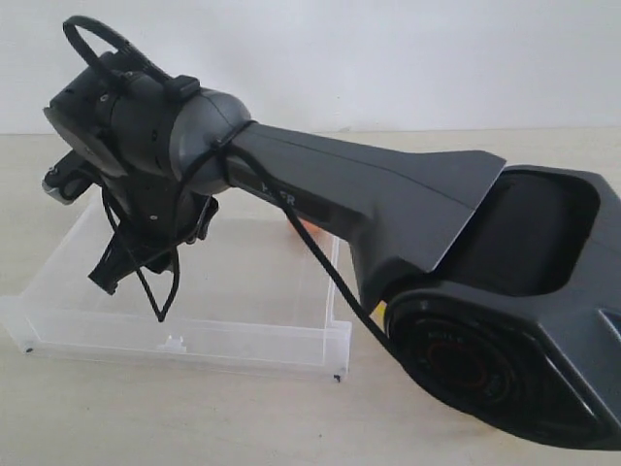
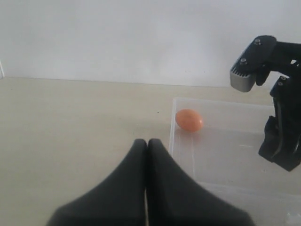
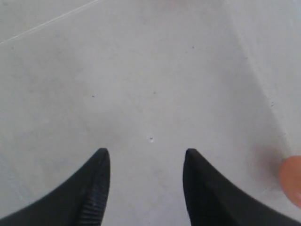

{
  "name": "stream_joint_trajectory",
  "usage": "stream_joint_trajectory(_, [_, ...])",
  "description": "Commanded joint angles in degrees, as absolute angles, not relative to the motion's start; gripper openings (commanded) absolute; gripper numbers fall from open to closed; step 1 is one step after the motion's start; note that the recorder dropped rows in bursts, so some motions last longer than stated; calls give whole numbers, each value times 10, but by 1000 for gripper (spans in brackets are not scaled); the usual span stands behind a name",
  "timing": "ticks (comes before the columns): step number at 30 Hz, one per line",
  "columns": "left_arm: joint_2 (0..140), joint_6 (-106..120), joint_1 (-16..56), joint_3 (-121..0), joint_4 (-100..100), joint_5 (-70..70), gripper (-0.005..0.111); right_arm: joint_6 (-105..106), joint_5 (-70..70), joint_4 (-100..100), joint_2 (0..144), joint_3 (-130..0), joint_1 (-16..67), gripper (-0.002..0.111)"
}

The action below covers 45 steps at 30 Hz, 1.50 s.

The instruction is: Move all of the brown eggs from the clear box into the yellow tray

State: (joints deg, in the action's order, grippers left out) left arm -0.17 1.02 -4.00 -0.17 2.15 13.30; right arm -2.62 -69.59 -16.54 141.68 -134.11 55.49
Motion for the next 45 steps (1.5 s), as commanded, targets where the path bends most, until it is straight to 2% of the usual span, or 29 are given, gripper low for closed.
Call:
stream_joint_trajectory(1, [0,12,-40,0,20,133,-4,-27,-700,-141,1414,-1338,554,47])
stream_joint_trajectory(24, [0,12,-40,0,20,133,-4,-29,-700,135,1412,-1338,566,47])
stream_joint_trajectory(26, [0,12,-40,0,20,133,-4,-8,-700,127,1412,-1338,566,47])
stream_joint_trajectory(29, [0,12,-40,0,20,133,-4,33,-700,-18,1403,-1338,566,47])
stream_joint_trajectory(31, [0,12,-40,0,20,133,-4,46,-700,-47,1400,-1339,561,47])
stream_joint_trajectory(35, [0,12,-40,0,20,133,-4,75,-700,-49,1400,-1341,547,47])
stream_joint_trajectory(42, [0,12,-40,0,20,133,-4,131,-599,-41,1400,-1366,543,47])
stream_joint_trajectory(45, [0,12,-40,0,20,133,-4,156,-534,-31,1401,-1366,543,57])
